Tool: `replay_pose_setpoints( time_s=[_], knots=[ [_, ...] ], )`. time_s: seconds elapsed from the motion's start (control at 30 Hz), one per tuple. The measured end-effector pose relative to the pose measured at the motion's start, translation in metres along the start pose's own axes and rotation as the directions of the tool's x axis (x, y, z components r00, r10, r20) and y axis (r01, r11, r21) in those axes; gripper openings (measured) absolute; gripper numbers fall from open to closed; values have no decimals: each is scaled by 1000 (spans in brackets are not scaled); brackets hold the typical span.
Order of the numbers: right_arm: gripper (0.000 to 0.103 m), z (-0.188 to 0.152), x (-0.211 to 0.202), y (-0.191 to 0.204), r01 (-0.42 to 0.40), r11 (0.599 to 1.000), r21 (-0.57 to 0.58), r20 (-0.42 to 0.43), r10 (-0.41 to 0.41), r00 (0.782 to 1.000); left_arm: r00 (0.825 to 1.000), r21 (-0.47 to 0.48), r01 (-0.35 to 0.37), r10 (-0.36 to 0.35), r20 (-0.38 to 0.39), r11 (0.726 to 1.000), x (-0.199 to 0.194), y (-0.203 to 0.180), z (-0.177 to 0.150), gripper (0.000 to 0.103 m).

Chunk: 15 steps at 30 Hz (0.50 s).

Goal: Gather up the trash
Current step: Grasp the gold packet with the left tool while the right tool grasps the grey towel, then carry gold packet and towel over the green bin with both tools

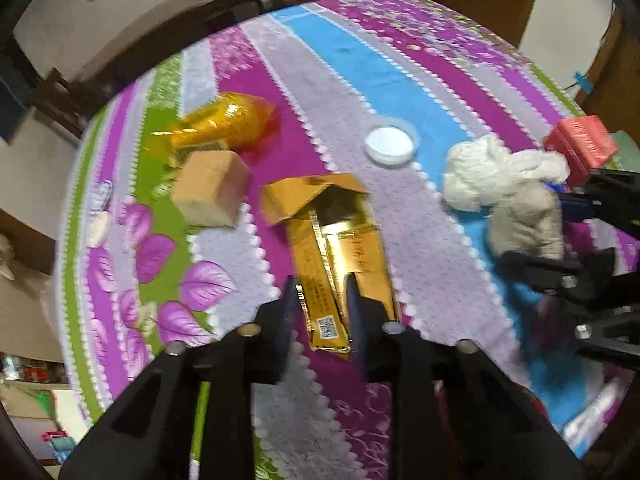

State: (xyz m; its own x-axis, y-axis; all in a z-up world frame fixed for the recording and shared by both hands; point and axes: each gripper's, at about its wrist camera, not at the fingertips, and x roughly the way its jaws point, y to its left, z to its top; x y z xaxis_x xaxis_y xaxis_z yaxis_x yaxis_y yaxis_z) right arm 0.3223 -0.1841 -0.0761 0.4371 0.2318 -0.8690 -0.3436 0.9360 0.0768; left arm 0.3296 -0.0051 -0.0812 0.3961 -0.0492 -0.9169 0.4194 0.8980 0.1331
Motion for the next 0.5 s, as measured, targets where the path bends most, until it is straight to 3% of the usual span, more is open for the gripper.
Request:
replay_pose_setpoints(
  time_s=[0.2, 0.37, 0.47, 0.5],
  knots=[
    [42, -18, -39, -1, -10, 1000, 19, 123, 8, 992, 996, -30, 12, -10, 86, 999, -18, -1, -8, 16],
    [42, -36, -80, 4, 33, 999, 35, 267, -41, 963, 980, -88, -4, 21, 196, 996, -49, -5, -21, 16],
    [42, -47, -107, 10, 69, 996, 50, 358, -83, 930, 946, -118, -94, 126, 298, 989, -80, -19, -35, 17],
    [42, -50, -116, 13, 84, 995, 54, 387, -98, 917, 924, -139, -121, 163, 346, 983, -96, -27, -43, 17]
  ],
)
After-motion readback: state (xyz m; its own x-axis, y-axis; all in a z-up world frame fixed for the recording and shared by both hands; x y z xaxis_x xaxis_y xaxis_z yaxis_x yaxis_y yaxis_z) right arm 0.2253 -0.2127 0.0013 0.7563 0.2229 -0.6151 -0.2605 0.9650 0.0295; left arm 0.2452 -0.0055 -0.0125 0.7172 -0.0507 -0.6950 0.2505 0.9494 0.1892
